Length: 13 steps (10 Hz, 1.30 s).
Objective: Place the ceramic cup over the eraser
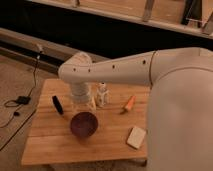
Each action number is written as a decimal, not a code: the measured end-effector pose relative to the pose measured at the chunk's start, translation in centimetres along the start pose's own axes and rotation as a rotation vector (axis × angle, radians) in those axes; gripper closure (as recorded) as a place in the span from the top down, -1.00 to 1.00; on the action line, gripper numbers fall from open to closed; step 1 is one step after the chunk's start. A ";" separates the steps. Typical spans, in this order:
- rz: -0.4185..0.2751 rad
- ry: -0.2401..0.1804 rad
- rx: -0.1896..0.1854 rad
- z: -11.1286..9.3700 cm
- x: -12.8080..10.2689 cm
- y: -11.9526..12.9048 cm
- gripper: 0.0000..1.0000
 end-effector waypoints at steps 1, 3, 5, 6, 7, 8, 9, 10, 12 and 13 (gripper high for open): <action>-0.001 0.000 0.001 0.0 0.0 0.0 0.30; -0.024 0.015 0.040 0.4 -0.4 -0.7 0.30; -0.079 0.037 0.080 1.1 -1.4 -0.6 0.30; -0.116 0.044 0.091 1.5 -2.3 0.1 0.30; -0.154 0.046 0.090 1.8 -3.2 1.3 0.30; -0.192 0.045 0.081 2.1 -4.3 2.9 0.30; -0.221 0.038 0.060 2.4 -5.8 4.3 0.30; -0.236 0.031 0.046 2.6 -7.0 4.9 0.30; -0.268 0.007 0.011 2.8 -9.5 5.6 0.30; -0.288 -0.011 -0.011 2.9 -11.0 5.6 0.30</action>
